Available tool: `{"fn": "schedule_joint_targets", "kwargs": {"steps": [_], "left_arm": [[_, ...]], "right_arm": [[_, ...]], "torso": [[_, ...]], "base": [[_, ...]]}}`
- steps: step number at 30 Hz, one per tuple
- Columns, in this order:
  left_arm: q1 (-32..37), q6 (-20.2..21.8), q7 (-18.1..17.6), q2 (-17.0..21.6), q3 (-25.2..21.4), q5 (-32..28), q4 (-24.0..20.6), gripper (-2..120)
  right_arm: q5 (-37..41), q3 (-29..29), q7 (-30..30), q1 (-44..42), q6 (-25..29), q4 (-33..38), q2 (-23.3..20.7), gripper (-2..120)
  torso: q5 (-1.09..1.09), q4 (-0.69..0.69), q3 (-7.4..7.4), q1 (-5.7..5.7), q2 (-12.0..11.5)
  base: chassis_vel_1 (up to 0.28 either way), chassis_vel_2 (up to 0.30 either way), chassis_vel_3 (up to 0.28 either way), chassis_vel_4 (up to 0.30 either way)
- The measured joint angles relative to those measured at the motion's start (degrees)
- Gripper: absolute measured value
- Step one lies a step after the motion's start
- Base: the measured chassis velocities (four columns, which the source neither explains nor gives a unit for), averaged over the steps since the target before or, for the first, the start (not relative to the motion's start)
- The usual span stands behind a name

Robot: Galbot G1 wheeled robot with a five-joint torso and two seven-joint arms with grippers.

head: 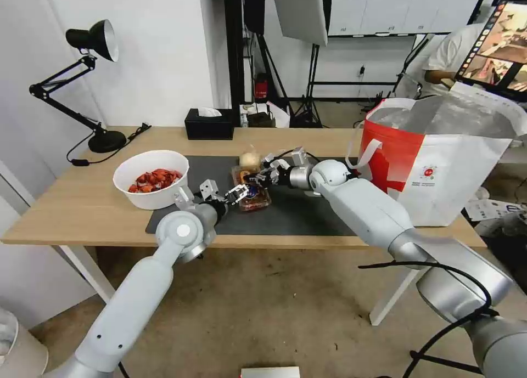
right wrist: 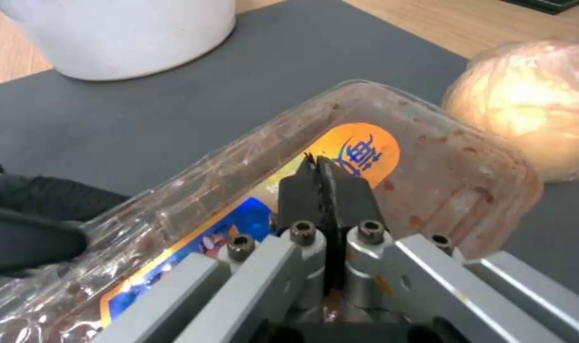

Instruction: Pick up the trash from the table and place it into the takeout bag.

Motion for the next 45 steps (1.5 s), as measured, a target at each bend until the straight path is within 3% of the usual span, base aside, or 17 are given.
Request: {"fn": "schedule_joint_targets", "kwargs": {"steps": [9, 16, 20, 31, 35, 43, 45], "left_arm": [[-0.6, 0.2, -1.9, -1.8, 0.7, 0.0, 1.5, 96], [-0.8, 0.2, -2.3, -2.4, 1.1, -1.3, 2.2, 66], [-0.8, 0.2, -2.4, -2.3, 1.2, -1.4, 2.5, 58], [-1.3, 0.4, -2.8, -1.5, 1.5, -2.3, 2.1, 11], [-1.2, 0.4, -2.9, -1.2, 1.3, -2.3, 1.7, 1], [-0.4, -0.1, -3.0, -0.9, 0.5, -2.2, -0.2, 0], [0.4, -0.7, -3.1, -0.4, 0.0, -1.2, -2.5, 0]], "right_arm": [[0.2, 0.1, 0.0, 0.7, 0.1, -0.3, -0.5, 0], [0.8, 0.1, 0.2, 0.6, 0.1, 0.6, -1.0, 0], [0.9, 0.1, 0.3, 0.4, 0.1, 0.9, -1.2, 0], [1.9, -0.1, 0.5, 0.0, -0.1, 1.9, -1.6, 0], [2.1, -0.3, 0.1, -0.2, -0.2, 2.2, -1.6, 0], [6.7, 1.4, 2.2, -2.5, 0.6, 6.6, -3.2, 0], [12.0, 4.5, 9.4, -5.7, 1.9, 13.4, -5.6, 0]], "torso": [[0.01, 0.01, -0.01, -0.01, 0.0], [0.00, 0.02, -0.01, -0.01, 0.0], [-0.01, -0.01, 0.00, -0.01, 0.0], [-0.01, -0.01, 0.01, 0.01, 0.0], [-0.01, 0.00, 0.01, 0.01, 0.0], [-0.01, 0.01, 0.01, 0.01, 0.0], [0.00, 0.02, 0.00, 0.01, 0.0]], "base": [[0.000, 0.000, 0.000, 0.000], [0.000, 0.000, 0.000, 0.000], [0.000, 0.000, 0.000, 0.000], [0.000, 0.000, 0.000, 0.000], [0.000, 0.000, 0.000, 0.000], [0.000, 0.000, 0.000, 0.000], [0.000, 0.000, 0.000, 0.000]]}}
